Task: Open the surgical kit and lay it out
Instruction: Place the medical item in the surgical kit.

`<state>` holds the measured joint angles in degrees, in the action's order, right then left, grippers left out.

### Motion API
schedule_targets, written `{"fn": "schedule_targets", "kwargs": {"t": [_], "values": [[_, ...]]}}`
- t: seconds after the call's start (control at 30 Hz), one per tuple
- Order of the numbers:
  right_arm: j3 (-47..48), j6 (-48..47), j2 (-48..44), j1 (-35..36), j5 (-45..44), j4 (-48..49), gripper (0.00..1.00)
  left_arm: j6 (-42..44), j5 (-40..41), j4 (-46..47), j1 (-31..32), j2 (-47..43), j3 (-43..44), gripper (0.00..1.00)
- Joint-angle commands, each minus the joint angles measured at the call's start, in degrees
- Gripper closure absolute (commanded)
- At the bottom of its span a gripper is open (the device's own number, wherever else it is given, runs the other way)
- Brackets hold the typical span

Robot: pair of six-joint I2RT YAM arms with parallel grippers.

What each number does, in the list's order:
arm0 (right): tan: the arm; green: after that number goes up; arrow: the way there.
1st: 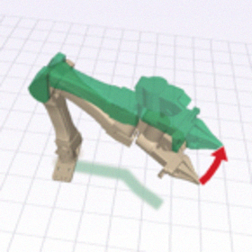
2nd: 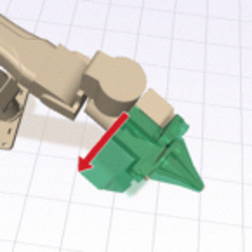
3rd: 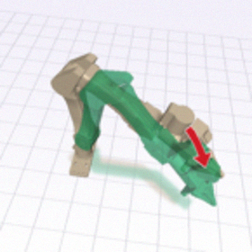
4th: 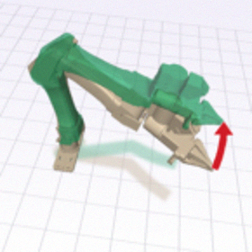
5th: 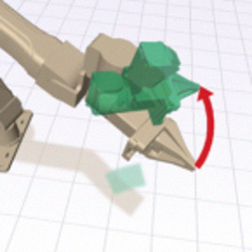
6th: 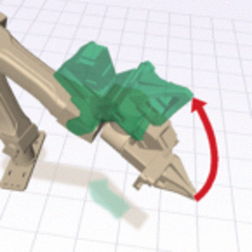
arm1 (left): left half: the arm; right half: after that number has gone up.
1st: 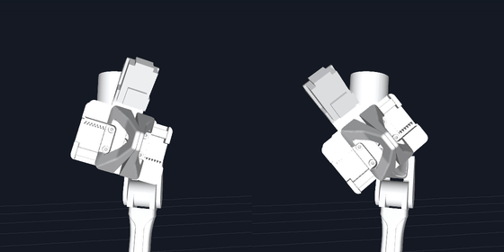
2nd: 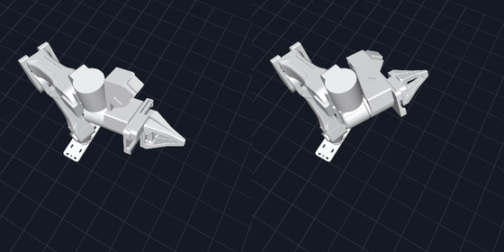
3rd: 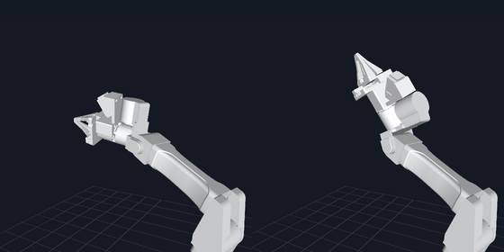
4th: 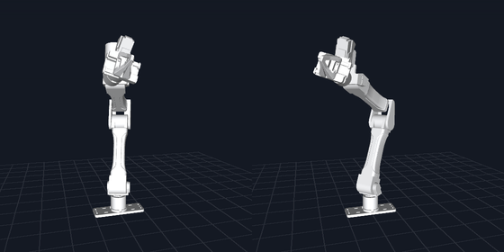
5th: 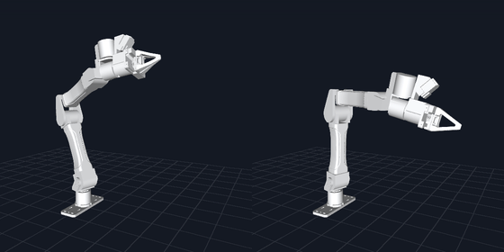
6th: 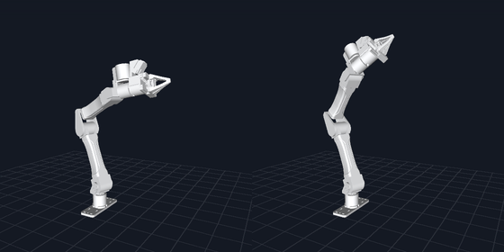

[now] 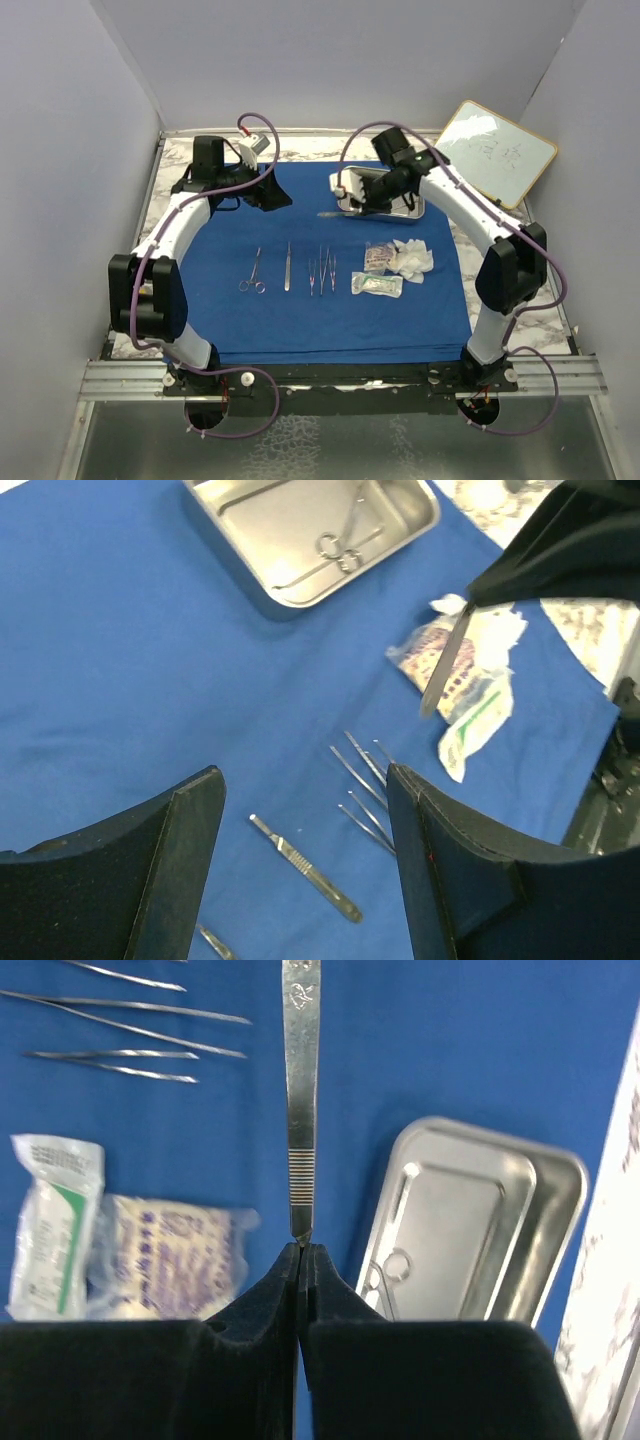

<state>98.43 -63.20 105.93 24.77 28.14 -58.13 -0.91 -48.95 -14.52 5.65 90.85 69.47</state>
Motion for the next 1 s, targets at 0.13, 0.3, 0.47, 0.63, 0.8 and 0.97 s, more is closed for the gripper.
{"fn": "schedule_targets", "kwargs": {"t": [0.13,0.3,0.47,0.63,0.8,0.97], "values": [[-5.7,1.1,-6.6,13.7,-10.0,6.8,0.99,14.2,-15.4,-16.7,0.7,-4.0,5.2,0.32],[-7.1,1.9,-7.8,19.4,-13.8,9.6,0.99,15.0,-18.4,-21.3,2.7,-2.6,4.3,0.33],[-7.1,1.9,-7.9,23.1,-17.1,10.2,0.99,18.3,-20.2,-28.5,4.7,0.1,5.5,0.36],[-6.8,2.1,-7.8,25.1,-18.7,10.7,0.99,20.4,-18.7,-32.0,6.9,2.2,5.6,0.38],[-7.0,2.1,-7.6,26.3,-19.9,10.7,0.99,23.0,-18.8,-35.9,8.1,4.8,6.5,0.45],[-7.5,2.0,-7.6,26.9,-20.2,10.7,0.99,24.2,-18.4,-37.6,9.3,6.0,7.3,0.54]]}}
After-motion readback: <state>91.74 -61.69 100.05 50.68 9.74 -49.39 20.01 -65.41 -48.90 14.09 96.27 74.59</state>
